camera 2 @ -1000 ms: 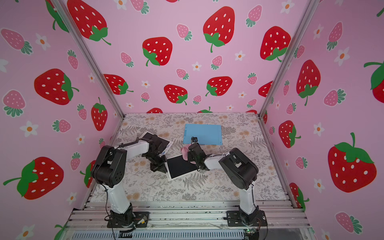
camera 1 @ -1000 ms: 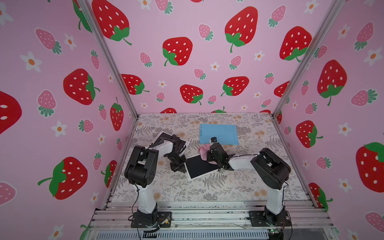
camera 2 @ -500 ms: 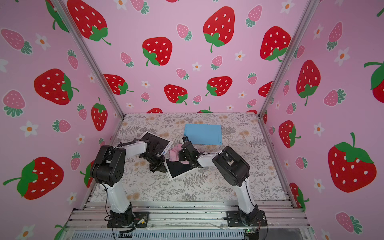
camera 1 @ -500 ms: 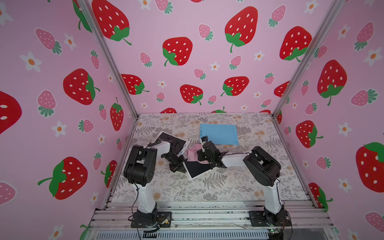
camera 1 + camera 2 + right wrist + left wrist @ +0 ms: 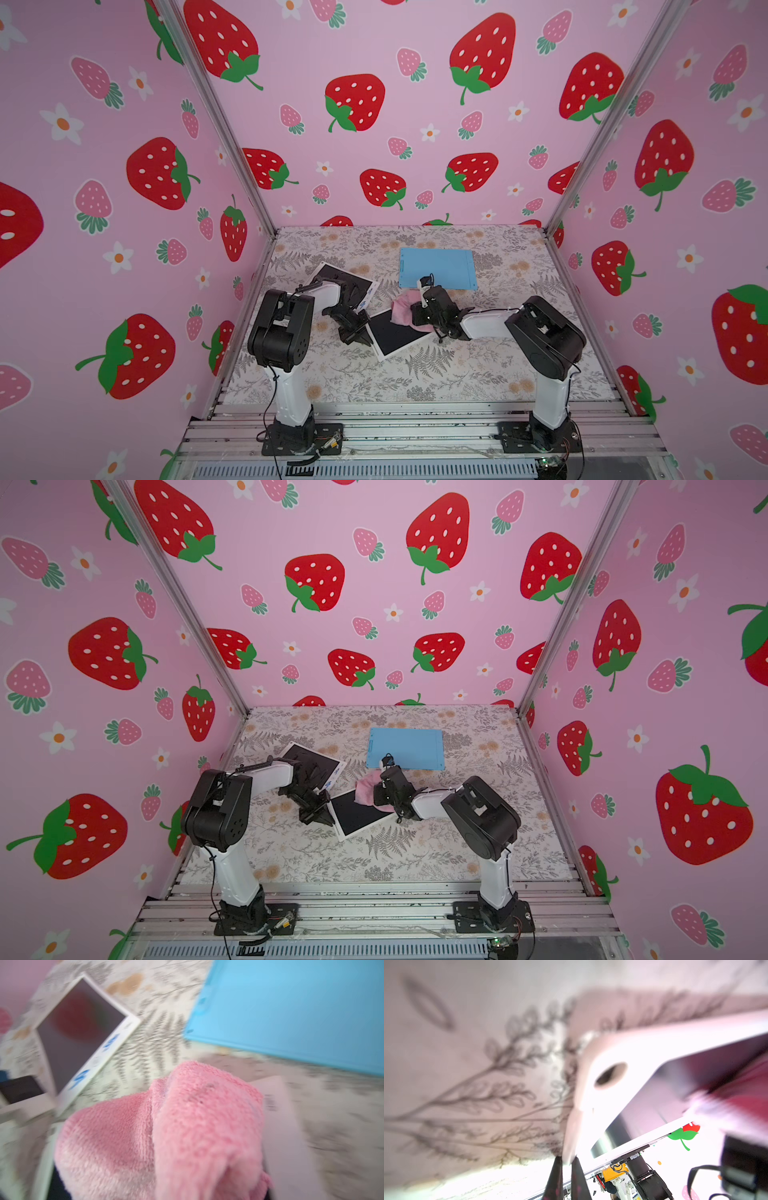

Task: Wipe the drawing tablet
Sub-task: Wipe the dirt from the drawing tablet.

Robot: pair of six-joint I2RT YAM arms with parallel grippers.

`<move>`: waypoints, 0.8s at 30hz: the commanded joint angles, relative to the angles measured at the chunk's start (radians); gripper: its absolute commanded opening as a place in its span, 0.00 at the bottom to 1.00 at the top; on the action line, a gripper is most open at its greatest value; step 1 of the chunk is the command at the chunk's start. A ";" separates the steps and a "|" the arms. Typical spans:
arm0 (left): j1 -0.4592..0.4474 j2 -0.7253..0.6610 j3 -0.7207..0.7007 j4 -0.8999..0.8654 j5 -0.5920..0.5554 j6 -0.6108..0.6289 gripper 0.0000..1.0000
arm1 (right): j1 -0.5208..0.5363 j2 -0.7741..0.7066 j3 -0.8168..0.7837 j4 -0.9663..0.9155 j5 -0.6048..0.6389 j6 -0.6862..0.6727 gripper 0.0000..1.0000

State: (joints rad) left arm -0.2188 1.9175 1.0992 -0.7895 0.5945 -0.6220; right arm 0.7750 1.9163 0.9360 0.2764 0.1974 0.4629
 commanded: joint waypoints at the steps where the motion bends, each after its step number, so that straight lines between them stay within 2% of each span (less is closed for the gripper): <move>1: 0.002 0.150 -0.069 0.175 -0.321 -0.013 0.07 | 0.172 0.038 0.009 -0.104 -0.019 -0.020 0.00; 3: 0.003 0.151 -0.065 0.169 -0.321 -0.012 0.07 | 0.264 0.068 0.071 -0.124 -0.015 -0.023 0.00; 5: 0.003 0.148 -0.060 0.162 -0.323 -0.008 0.07 | 0.288 0.075 0.079 -0.135 0.019 -0.013 0.00; 7: 0.002 0.144 -0.056 0.161 -0.324 -0.008 0.07 | 0.237 0.047 0.018 -0.129 0.059 0.010 0.00; 10: 0.001 0.143 -0.053 0.157 -0.326 -0.008 0.07 | 0.090 -0.021 -0.125 -0.082 0.013 0.044 0.00; 12: -0.001 0.143 -0.053 0.158 -0.327 -0.008 0.07 | 0.063 -0.061 -0.177 -0.062 0.006 0.024 0.00; 15: 0.000 0.145 -0.053 0.160 -0.328 -0.008 0.07 | 0.146 -0.061 -0.131 -0.085 -0.025 0.007 0.00; 17: -0.003 0.143 -0.054 0.160 -0.329 -0.011 0.07 | 0.263 -0.027 -0.045 -0.109 -0.024 -0.006 0.00; 20: -0.004 0.141 -0.049 0.153 -0.331 -0.006 0.07 | 0.367 0.028 0.049 -0.137 -0.015 -0.023 0.00; 22: -0.003 0.140 -0.047 0.150 -0.335 -0.002 0.07 | 0.355 0.025 0.028 -0.140 0.030 -0.005 0.00; 24: -0.004 0.138 -0.047 0.148 -0.337 0.000 0.07 | 0.281 -0.003 -0.046 -0.127 0.038 0.035 0.00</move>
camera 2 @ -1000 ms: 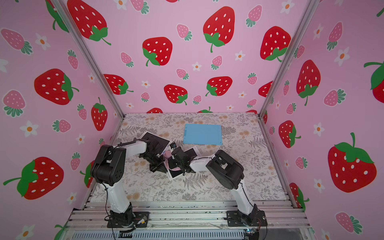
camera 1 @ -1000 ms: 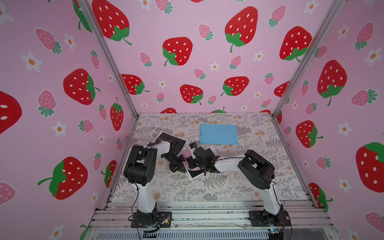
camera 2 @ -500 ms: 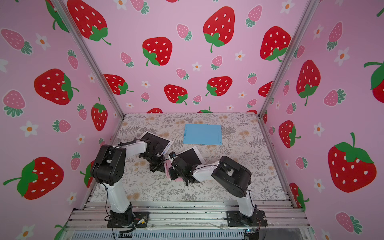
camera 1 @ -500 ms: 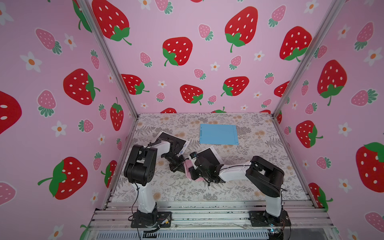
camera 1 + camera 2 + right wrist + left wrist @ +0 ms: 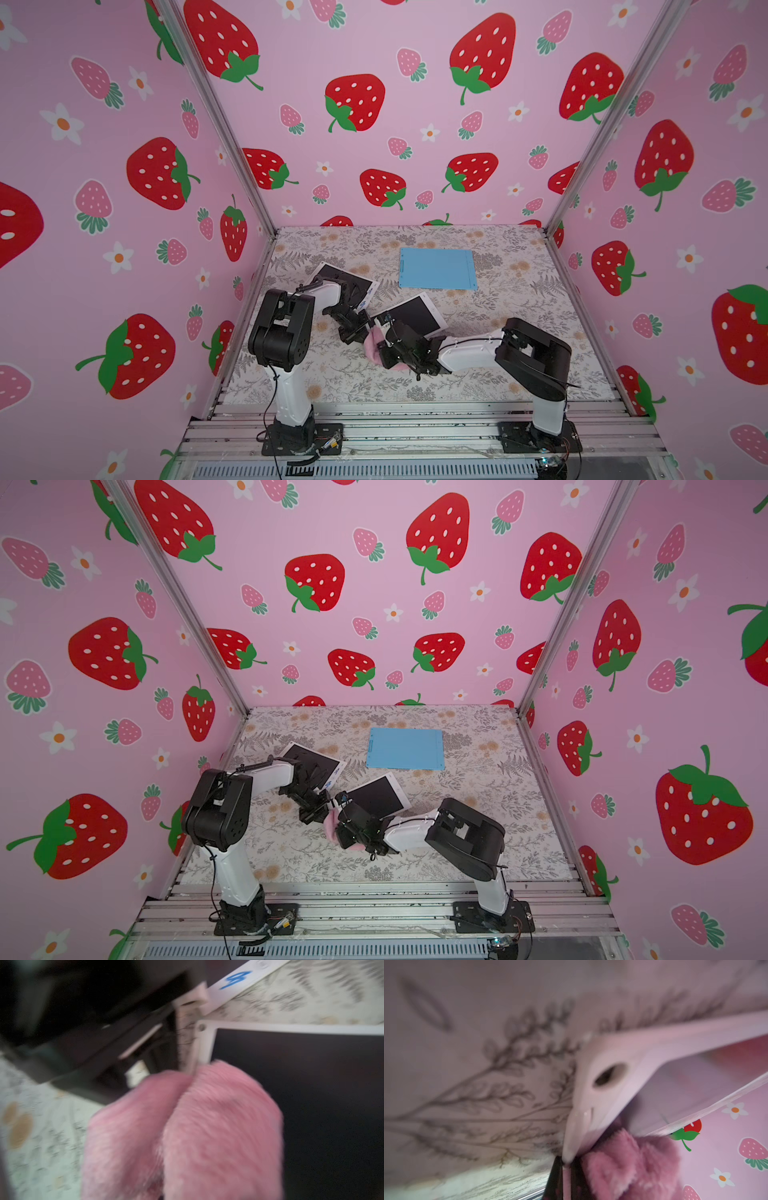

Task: Wipe the drawing tablet
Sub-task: Wipe the dirt from the drawing tablet.

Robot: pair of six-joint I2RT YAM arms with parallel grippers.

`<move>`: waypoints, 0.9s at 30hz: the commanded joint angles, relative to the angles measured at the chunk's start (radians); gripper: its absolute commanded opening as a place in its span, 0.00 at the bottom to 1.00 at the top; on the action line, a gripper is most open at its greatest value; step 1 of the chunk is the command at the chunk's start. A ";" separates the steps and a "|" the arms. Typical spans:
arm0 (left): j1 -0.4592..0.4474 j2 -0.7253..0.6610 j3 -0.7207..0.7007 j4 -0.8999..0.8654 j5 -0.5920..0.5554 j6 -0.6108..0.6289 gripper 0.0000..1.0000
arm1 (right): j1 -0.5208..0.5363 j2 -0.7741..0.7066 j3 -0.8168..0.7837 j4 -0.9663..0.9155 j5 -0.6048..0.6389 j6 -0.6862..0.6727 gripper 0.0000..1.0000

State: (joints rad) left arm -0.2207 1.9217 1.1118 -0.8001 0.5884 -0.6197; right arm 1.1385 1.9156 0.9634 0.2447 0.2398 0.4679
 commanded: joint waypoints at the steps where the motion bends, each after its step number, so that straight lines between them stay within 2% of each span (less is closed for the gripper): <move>1: -0.002 0.134 -0.060 0.158 -0.332 -0.002 0.07 | -0.149 -0.022 -0.121 -0.087 -0.015 0.054 0.00; 4: -0.003 0.132 -0.062 0.157 -0.335 0.000 0.07 | -0.306 -0.100 -0.240 -0.065 -0.027 0.077 0.00; 7: -0.003 0.132 -0.063 0.157 -0.337 0.003 0.07 | -0.366 -0.145 -0.290 -0.049 -0.041 0.057 0.00; 9: -0.003 0.135 -0.063 0.156 -0.337 0.006 0.07 | -0.325 -0.119 -0.250 -0.057 -0.067 0.054 0.00; 14: -0.003 0.135 -0.057 0.151 -0.337 0.003 0.07 | -0.096 0.012 0.011 -0.130 -0.068 0.029 0.00; 16: -0.003 0.135 -0.053 0.147 -0.338 0.005 0.07 | -0.095 0.027 0.033 -0.153 -0.039 0.033 0.00; 18: -0.003 0.134 -0.049 0.145 -0.338 0.005 0.07 | -0.172 0.005 -0.026 -0.144 -0.037 0.054 0.00; 20: -0.003 0.134 -0.048 0.144 -0.339 0.005 0.07 | -0.305 -0.021 -0.109 -0.149 -0.059 0.083 0.00; 23: -0.003 0.138 -0.046 0.146 -0.337 0.005 0.07 | -0.456 -0.072 -0.221 -0.126 -0.083 0.062 0.00; 25: -0.003 0.140 -0.045 0.148 -0.337 0.005 0.07 | -0.469 -0.092 -0.244 -0.121 -0.087 0.045 0.00; 27: -0.003 0.142 -0.045 0.147 -0.338 0.005 0.07 | -0.415 -0.080 -0.216 -0.114 -0.110 0.052 0.00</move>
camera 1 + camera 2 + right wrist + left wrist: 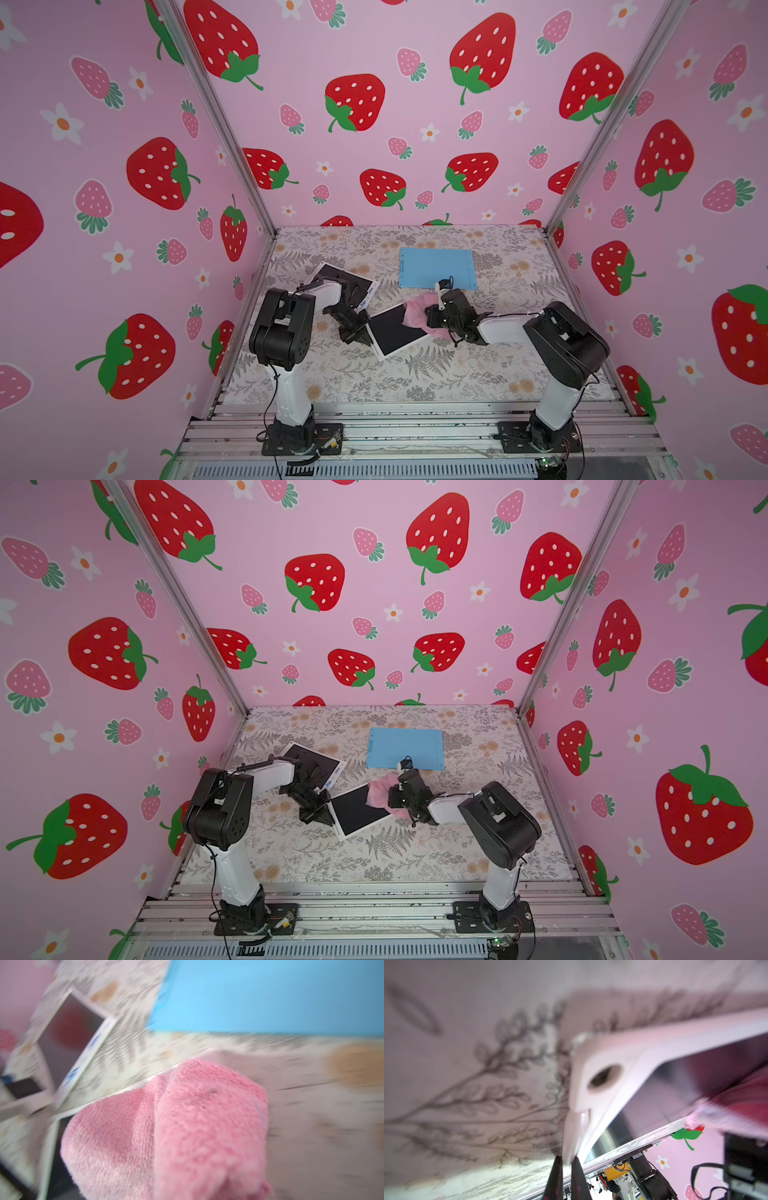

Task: Wipe the drawing tablet
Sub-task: Wipe the dirt from the drawing tablet.

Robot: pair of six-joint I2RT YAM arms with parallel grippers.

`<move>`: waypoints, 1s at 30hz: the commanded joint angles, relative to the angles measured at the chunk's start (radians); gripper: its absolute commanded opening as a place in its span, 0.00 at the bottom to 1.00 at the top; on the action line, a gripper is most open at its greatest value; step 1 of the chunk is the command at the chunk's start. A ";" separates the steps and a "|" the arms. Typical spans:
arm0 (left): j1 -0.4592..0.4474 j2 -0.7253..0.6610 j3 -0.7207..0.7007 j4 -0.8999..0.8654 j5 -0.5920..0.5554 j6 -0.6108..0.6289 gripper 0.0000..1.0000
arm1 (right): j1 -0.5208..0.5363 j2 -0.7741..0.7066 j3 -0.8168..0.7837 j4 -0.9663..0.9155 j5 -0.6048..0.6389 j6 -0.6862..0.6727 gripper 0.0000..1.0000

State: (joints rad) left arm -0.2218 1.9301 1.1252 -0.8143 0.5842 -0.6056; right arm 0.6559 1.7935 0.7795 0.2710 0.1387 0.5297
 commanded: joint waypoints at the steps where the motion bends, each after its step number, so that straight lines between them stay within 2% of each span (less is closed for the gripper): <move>1: -0.002 0.136 -0.056 0.162 -0.334 -0.010 0.07 | 0.127 0.063 0.010 -0.145 -0.004 -0.011 0.00; 4: -0.002 0.137 -0.057 0.159 -0.333 -0.011 0.07 | 0.298 0.153 0.181 -0.175 0.001 -0.033 0.00; 6: -0.002 0.135 -0.053 0.156 -0.333 -0.008 0.07 | 0.339 0.199 0.264 -0.193 0.010 -0.033 0.00; 8: -0.001 0.132 -0.053 0.153 -0.333 -0.007 0.07 | 0.313 0.217 0.284 -0.197 0.025 -0.016 0.00; 12: -0.001 0.132 -0.055 0.156 -0.327 -0.006 0.07 | 0.132 0.215 0.222 -0.195 0.002 0.037 0.00; 14: -0.001 0.133 -0.053 0.158 -0.324 -0.006 0.07 | 0.084 0.208 0.205 -0.191 0.002 0.030 0.00; 17: -0.001 0.133 -0.047 0.158 -0.323 -0.006 0.07 | 0.116 0.218 0.253 -0.197 -0.020 0.006 0.00; 21: 0.001 0.134 -0.035 0.148 -0.327 -0.003 0.07 | 0.261 0.287 0.419 -0.256 -0.019 -0.018 0.00; 23: 0.002 0.130 -0.030 0.144 -0.330 -0.003 0.07 | 0.283 0.308 0.466 -0.297 -0.003 -0.017 0.00; 26: 0.004 0.127 -0.024 0.137 -0.334 0.001 0.07 | 0.195 0.268 0.396 -0.336 0.033 0.040 0.00; 30: 0.004 0.124 -0.010 0.125 -0.340 0.009 0.07 | -0.046 0.119 0.177 -0.416 0.021 0.213 0.00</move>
State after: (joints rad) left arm -0.2241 1.9400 1.1507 -0.8394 0.5732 -0.5968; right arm 0.7944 1.9709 1.0821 0.0719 0.1055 0.6159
